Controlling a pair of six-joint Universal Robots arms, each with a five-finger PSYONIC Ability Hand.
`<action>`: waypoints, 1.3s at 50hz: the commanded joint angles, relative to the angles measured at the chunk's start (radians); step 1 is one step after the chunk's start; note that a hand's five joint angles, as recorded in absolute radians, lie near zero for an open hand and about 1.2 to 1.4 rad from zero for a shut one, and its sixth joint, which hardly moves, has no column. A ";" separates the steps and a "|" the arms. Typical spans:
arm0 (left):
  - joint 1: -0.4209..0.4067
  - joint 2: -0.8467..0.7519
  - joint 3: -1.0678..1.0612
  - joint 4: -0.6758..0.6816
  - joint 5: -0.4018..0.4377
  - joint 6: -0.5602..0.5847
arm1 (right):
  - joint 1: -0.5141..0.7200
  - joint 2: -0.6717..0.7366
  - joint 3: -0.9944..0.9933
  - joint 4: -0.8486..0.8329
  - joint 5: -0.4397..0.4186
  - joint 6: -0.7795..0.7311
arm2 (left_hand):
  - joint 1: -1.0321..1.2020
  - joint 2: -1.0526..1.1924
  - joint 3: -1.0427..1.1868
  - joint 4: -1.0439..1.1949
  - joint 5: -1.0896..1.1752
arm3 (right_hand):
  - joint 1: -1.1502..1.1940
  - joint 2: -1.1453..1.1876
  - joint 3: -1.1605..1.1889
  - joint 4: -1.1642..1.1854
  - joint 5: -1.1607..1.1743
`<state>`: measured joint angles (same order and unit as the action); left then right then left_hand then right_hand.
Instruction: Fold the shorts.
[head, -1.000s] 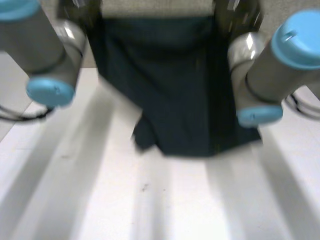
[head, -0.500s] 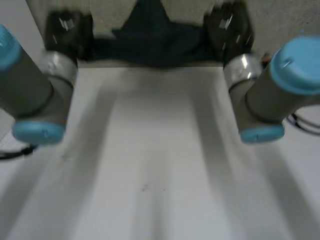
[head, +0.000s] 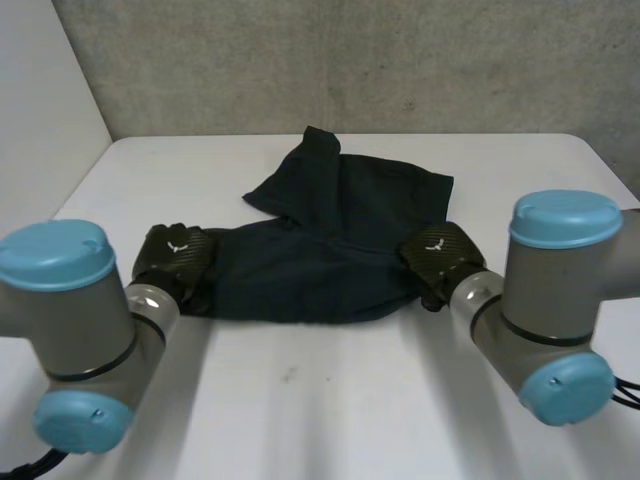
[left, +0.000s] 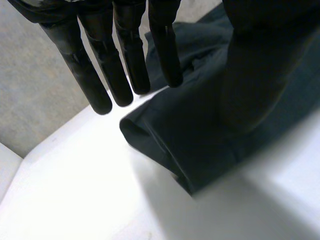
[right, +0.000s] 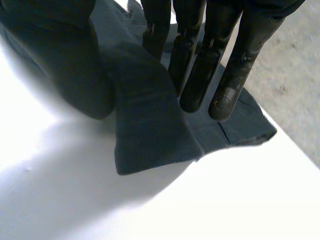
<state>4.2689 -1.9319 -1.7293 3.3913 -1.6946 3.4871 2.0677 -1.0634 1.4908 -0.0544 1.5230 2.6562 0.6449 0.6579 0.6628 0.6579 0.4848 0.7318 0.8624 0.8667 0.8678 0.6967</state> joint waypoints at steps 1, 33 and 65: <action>0.005 0.080 -0.062 -0.004 0.033 0.000 | -0.047 -0.055 0.104 -0.047 -0.009 0.183 | 0.027 0.014 0.009 0.014 0.012 | 0.149 0.018 0.014 0.013 0.009; 0.114 0.117 -0.262 0.005 0.314 0.001 | -0.049 -0.086 0.229 -0.133 -0.006 0.220 | 0.135 0.122 0.117 0.122 0.121 | 0.610 0.479 0.475 0.474 0.470; 0.126 -0.128 -0.043 0.080 0.250 0.039 | -0.054 -0.090 0.244 -0.131 -0.063 0.205 | 0.191 0.178 0.173 0.178 0.176 | 0.507 0.376 0.372 0.371 0.368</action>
<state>4.3953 -2.0250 -1.8144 3.4705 -1.4430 3.4927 2.0134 -1.1536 1.7364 -0.1865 1.4599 2.8629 0.6472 0.6366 0.6375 0.6338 0.4573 0.8881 1.1221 1.0874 1.0889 0.9180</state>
